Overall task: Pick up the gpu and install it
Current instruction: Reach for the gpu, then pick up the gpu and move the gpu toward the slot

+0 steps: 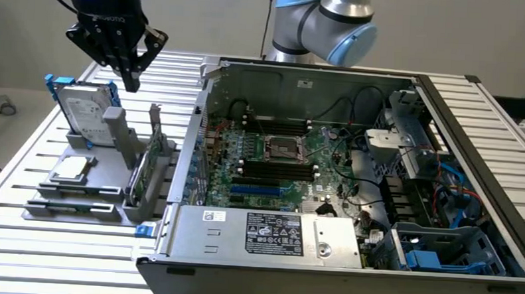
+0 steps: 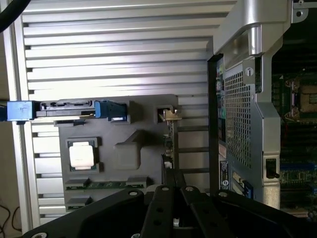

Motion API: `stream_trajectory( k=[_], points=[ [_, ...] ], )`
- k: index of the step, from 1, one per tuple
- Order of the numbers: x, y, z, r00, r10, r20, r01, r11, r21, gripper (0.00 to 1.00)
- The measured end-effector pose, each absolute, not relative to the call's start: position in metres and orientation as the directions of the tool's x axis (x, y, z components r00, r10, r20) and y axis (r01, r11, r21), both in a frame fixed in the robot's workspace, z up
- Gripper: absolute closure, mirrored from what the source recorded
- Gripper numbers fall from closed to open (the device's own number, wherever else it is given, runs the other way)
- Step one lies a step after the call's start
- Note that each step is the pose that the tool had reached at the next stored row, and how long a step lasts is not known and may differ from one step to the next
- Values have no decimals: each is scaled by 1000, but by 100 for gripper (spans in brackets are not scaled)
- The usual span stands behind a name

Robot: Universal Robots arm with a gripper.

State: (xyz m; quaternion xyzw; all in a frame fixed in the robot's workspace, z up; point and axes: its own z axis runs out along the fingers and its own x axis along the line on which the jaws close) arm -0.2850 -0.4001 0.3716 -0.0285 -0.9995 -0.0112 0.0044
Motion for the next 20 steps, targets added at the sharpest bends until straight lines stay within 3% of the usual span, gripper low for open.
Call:
stream_trajectory(
  k=[17,19,20],
  points=[
    [-285,-400,372,-998,55,9,55,998,22,89],
    [-285,-400,372,-998,55,9,55,998,22,88],
    [-285,-400,372,-998,55,9,55,998,22,83]
  ],
)
